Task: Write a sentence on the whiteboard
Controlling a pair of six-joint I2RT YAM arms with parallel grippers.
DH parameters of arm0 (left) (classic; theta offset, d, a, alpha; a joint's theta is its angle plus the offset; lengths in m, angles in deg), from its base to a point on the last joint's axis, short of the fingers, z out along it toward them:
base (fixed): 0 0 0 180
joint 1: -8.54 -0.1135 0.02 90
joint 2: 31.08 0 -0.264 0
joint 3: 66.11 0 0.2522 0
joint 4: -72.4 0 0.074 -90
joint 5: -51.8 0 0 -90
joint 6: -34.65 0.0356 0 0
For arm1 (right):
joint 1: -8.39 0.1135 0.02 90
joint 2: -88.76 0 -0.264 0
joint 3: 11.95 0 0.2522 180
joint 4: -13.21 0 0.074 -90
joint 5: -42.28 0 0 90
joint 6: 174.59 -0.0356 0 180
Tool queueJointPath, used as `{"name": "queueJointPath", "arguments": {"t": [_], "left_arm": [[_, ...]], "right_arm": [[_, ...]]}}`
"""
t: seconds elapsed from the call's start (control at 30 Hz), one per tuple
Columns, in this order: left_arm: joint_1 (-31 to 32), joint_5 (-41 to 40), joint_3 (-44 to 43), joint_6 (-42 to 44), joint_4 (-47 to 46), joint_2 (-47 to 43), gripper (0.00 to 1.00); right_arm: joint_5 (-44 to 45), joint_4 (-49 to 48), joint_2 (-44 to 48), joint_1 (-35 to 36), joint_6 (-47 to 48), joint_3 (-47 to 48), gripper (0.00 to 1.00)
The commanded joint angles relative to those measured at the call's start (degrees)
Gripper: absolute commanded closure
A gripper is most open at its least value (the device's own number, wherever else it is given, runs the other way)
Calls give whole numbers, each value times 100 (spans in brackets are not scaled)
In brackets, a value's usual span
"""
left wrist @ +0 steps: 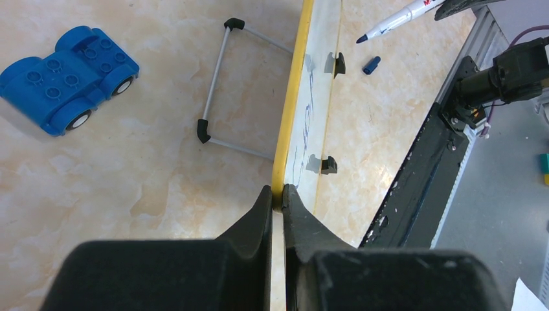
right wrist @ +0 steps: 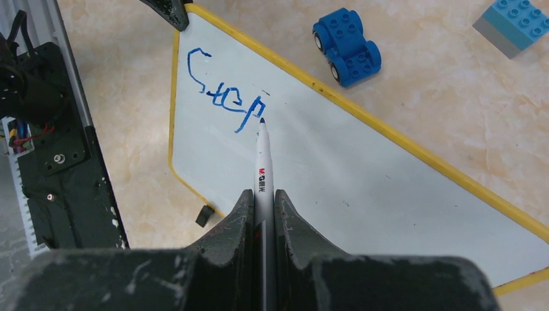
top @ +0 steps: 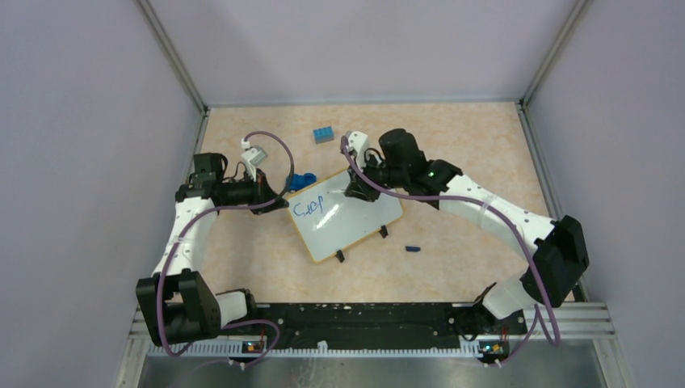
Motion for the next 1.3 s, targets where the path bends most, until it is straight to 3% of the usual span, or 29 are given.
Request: {"name": "queueJointPath", "arguments": {"t": [0.0,0.67,1.27], "left_arm": [[54,-76,53,224,42,-54,100],[67,-66,52,195,45,-50,100],[67,-101,69,185,44,-30,100]], "right_arm": [[77,-165,163,-9,104,-28,100],[406,-149,-285,202,236,27,100],[539,-14,-306,-19,224,200,100]]}}
